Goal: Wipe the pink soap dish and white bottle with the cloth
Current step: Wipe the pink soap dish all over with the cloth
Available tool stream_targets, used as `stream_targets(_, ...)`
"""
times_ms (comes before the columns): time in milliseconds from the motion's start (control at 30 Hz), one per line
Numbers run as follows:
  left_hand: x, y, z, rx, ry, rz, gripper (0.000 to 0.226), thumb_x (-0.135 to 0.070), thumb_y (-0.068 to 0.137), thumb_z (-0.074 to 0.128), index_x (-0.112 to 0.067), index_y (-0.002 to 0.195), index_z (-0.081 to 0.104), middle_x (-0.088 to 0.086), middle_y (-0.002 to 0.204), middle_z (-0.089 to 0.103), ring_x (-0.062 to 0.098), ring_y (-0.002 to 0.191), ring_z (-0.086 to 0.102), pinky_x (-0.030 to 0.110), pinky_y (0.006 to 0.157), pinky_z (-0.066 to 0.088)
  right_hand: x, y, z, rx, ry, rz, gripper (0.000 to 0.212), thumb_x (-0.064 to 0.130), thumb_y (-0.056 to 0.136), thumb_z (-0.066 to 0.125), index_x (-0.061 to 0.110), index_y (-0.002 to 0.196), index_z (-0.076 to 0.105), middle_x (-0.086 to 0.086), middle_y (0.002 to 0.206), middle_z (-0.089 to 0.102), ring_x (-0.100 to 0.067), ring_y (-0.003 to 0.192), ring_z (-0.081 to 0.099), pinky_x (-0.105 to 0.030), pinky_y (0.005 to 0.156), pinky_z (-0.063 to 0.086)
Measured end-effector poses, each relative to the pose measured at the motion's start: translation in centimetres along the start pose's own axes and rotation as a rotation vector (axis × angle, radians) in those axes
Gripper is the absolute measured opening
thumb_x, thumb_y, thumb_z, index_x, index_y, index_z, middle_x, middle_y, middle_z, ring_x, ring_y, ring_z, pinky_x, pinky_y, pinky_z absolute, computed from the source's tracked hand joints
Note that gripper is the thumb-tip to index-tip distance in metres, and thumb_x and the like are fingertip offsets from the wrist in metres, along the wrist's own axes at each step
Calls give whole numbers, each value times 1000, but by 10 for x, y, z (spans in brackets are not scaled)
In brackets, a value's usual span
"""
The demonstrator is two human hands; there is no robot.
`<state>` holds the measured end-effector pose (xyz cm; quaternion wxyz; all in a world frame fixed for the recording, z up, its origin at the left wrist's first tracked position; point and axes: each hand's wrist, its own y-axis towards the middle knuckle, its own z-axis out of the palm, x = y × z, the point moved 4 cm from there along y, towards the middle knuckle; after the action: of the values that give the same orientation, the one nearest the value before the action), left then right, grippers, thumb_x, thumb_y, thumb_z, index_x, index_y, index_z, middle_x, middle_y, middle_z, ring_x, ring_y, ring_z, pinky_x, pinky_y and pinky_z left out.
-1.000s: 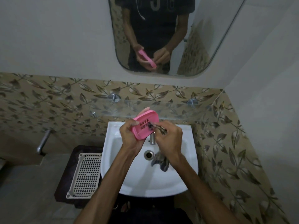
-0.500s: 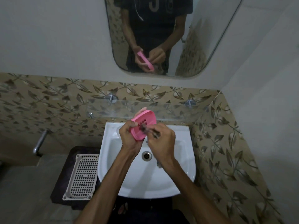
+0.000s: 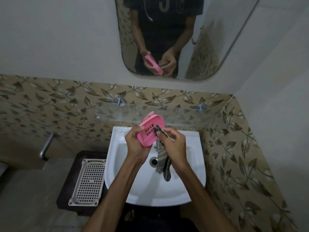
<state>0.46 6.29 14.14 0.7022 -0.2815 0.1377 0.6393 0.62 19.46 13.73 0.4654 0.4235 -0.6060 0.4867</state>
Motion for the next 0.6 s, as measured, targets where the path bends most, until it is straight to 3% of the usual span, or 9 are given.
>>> stream_targets(133, 8, -3, -12, -9, 98, -43, 52, -20, 73, 55, -9, 119, 76, 16, 108, 76, 26, 94, 68, 32, 79, 55, -10, 2, 3, 113, 158, 203, 4, 15, 90, 80, 13, 92, 79, -8, 85, 77, -27, 81, 70, -41, 82, 58)
stream_targets(200, 11, -5, -16, -28, 136, -56, 41, -19, 74, 53, -12, 103, 82, 15, 99, 76, 26, 91, 68, 34, 79, 54, -15, 2, 2, 110, 206, 283, 4, 12, 88, 81, 11, 90, 78, -12, 85, 76, -29, 81, 67, -45, 84, 56)
stream_targets(267, 8, -5, -18, -25, 187, -74, 36, -17, 72, 58, -11, 97, 83, 16, 99, 75, 28, 95, 67, 38, 85, 53, -14, 4, 2, 64, 208, 249, 6, 10, 87, 82, 13, 86, 77, -11, 82, 77, -27, 77, 68, -43, 80, 56)
stream_targets(367, -1, -2, -21, 81, 181, -194, 47, -15, 65, 69, 0, 109, 78, 24, 116, 71, 38, 110, 65, 63, 108, 46, 5, 10, -7, 21, 13, -90, 13, 7, 87, 82, 18, 89, 77, 3, 84, 81, -11, 77, 76, -28, 71, 60)
stream_targets(467, -8, -2, -24, 153, 111, -317, 63, -12, 71, 76, 6, 130, 65, 30, 134, 63, 45, 119, 65, 81, 107, 35, 31, 10, -8, 128, -348, -490, 19, 7, 86, 79, 21, 100, 79, 13, 96, 79, -2, 88, 74, -22, 77, 60)
stream_targets(533, -10, -2, -23, 127, 126, -309, 67, -15, 73, 82, 5, 134, 63, 30, 135, 63, 42, 116, 67, 76, 104, 44, 40, 7, -5, 156, -529, -663, 23, 10, 85, 80, 23, 104, 80, 11, 101, 78, -2, 89, 72, -26, 78, 61)
stream_targets(600, -9, -2, -20, 70, 117, -263, 63, -21, 70, 89, 2, 125, 70, 28, 132, 65, 37, 112, 69, 61, 101, 54, 43, 8, -4, 115, -602, -710, 24, 13, 84, 83, 20, 107, 81, -2, 116, 73, -14, 96, 72, -34, 82, 62)
